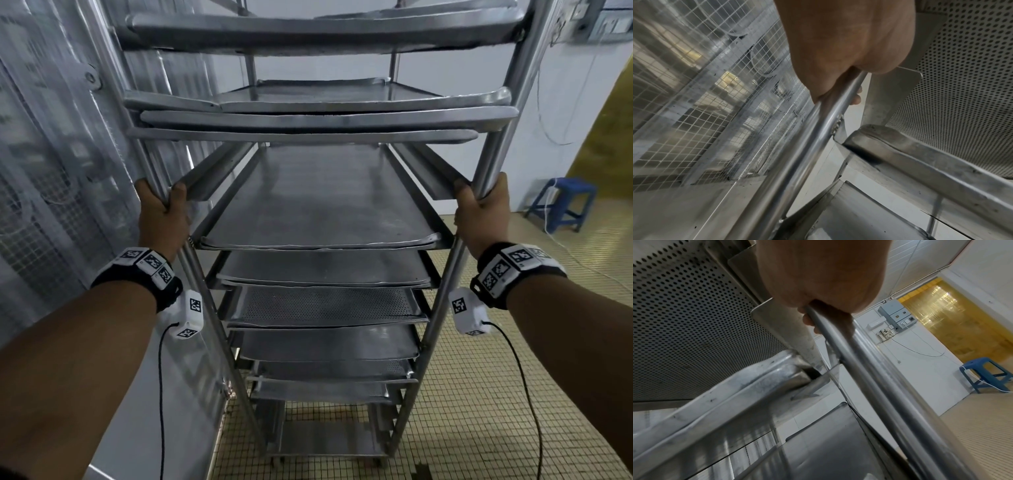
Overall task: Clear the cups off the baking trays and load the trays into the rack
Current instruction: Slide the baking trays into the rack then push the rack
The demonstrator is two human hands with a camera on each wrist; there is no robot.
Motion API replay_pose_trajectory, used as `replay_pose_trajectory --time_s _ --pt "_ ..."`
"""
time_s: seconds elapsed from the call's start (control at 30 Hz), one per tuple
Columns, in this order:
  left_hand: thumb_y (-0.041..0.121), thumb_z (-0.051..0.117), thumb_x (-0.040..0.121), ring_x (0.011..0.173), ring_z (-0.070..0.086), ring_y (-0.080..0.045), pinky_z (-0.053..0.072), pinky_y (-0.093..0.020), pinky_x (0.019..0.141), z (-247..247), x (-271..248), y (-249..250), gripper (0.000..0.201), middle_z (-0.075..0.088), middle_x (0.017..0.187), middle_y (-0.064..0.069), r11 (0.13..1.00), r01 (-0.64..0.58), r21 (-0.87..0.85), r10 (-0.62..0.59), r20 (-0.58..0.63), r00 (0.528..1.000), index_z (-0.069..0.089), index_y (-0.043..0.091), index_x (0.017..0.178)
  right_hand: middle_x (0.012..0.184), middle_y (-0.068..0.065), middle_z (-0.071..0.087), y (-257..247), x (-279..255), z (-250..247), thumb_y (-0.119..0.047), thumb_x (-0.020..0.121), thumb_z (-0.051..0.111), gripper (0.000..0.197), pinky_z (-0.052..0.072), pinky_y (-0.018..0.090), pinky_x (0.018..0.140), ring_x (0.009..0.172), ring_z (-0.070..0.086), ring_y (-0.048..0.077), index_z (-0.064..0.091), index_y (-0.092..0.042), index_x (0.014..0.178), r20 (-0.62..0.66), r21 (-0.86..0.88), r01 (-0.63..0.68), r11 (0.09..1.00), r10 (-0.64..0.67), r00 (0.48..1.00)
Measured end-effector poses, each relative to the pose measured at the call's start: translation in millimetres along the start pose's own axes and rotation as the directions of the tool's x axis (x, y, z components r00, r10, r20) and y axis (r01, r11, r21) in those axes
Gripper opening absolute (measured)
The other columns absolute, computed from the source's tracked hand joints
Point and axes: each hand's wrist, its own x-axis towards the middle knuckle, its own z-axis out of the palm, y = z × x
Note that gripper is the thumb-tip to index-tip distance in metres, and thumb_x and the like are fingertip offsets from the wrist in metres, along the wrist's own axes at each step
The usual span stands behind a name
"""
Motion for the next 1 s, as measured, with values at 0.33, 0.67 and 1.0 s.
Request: replay_pose_trajectory --time_s 0.33,0.67,1.0 --pt "0.063 0.047 0.092 0.098 0.068 -0.040 0.058 -0.056 0.089 9.2 11.3 0.8 0.063 0.066 0.117 -0.021 1.000 0.015 -0.018 -0.015 0.005 1.000 0.025 0.031 0.142 0.070 -0.005 0.050 6.9 15.2 17.1 -0.045 0.088 0.058 0.030 0.051 0.047 0.058 0.062 0.051 0.023 0.037 -0.025 0.094 0.014 0.042 -0.004 0.999 0.003 1.000" --pt "0.052 0.048 0.099 0.073 0.064 -0.026 0.056 -0.039 0.068 38.5 31.9 -0.6 0.053 0.066 0.100 -0.016 0.999 -0.012 -0.033 0.014 0.040 0.999 0.029 0.021 0.138 0.071 0.000 0.051 20.3 35.4 24.6 -0.048 0.087 0.059 0.026 0.050 0.047 0.056 0.061 0.050 0.025 0.036 -0.037 0.084 -0.011 0.026 -0.008 1.000 0.009 1.000" --pt "0.049 0.048 0.100 0.060 0.062 -0.018 0.051 -0.029 0.060 92.3 60.1 0.2 0.057 0.067 0.095 -0.018 0.999 -0.025 -0.033 0.027 0.032 0.999 0.027 0.019 0.144 0.079 0.003 0.053 42.4 77.2 31.9 -0.049 0.087 0.058 0.023 0.054 0.056 0.066 0.067 0.053 0.024 0.037 -0.044 0.081 -0.037 -0.020 -0.030 0.999 0.029 0.999"
